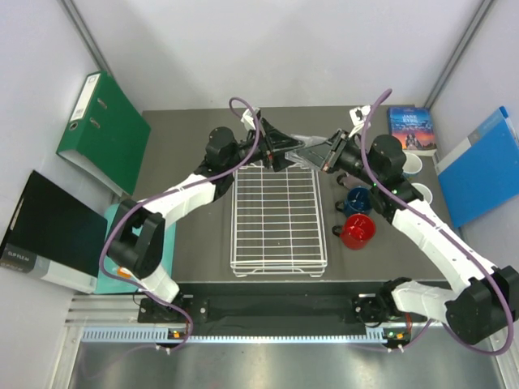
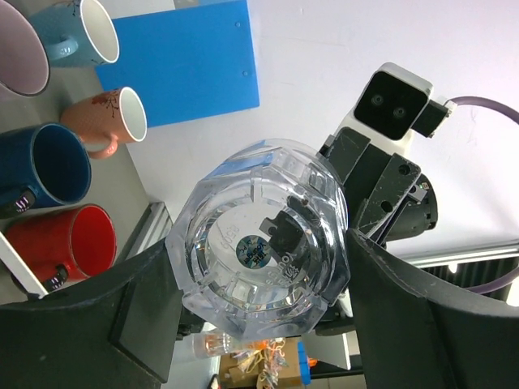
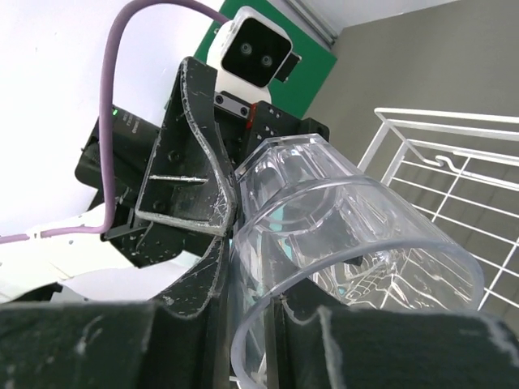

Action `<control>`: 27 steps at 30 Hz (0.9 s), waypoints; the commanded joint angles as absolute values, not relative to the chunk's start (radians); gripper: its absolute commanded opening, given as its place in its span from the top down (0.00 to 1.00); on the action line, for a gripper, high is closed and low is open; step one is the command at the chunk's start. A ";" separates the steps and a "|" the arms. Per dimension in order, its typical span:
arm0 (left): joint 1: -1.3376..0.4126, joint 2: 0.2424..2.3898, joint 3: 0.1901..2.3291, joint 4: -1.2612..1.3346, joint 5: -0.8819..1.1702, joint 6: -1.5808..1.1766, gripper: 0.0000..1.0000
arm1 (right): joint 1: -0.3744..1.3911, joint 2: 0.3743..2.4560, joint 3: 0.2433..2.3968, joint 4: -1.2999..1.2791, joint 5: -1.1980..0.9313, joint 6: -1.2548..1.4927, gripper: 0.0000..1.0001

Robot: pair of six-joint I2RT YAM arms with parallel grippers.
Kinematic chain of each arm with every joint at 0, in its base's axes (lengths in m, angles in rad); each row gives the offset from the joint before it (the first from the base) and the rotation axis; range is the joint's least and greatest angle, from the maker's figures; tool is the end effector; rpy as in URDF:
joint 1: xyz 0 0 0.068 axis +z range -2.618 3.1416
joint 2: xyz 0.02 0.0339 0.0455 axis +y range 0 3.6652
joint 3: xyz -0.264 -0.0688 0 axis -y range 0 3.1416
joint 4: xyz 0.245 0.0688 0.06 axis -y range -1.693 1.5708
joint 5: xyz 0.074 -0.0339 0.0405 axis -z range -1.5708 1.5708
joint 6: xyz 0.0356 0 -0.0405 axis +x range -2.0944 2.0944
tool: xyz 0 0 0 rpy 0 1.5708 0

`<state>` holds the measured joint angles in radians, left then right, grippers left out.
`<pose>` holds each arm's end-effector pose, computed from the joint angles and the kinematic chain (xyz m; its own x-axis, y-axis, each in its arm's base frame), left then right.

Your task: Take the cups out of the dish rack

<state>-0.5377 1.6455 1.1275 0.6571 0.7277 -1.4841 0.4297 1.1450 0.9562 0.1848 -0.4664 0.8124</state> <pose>0.3159 -0.2159 0.3215 -0.9343 -0.3090 -0.1776 0.2007 -0.0444 -0.9786 0.2376 0.1265 0.3665 -0.5694 0.4523 -0.6864 -0.5344 0.4308 0.7272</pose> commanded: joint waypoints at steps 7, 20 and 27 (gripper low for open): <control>-0.404 1.545 1.129 0.388 0.732 -1.250 0.07 | 0.407 1.072 1.090 -0.179 -0.093 0.641 1.00; -0.314 1.468 1.089 -0.040 0.531 -1.051 0.13 | 0.212 1.345 1.503 -0.652 0.302 0.712 1.00; -0.314 1.477 1.118 -0.147 0.508 -1.005 0.14 | 0.199 1.765 1.903 -0.837 0.278 0.729 1.00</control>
<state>-0.3141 1.4967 1.0641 -0.0666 0.5407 -1.0725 0.2005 1.5978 1.7260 -0.7010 0.2642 0.7116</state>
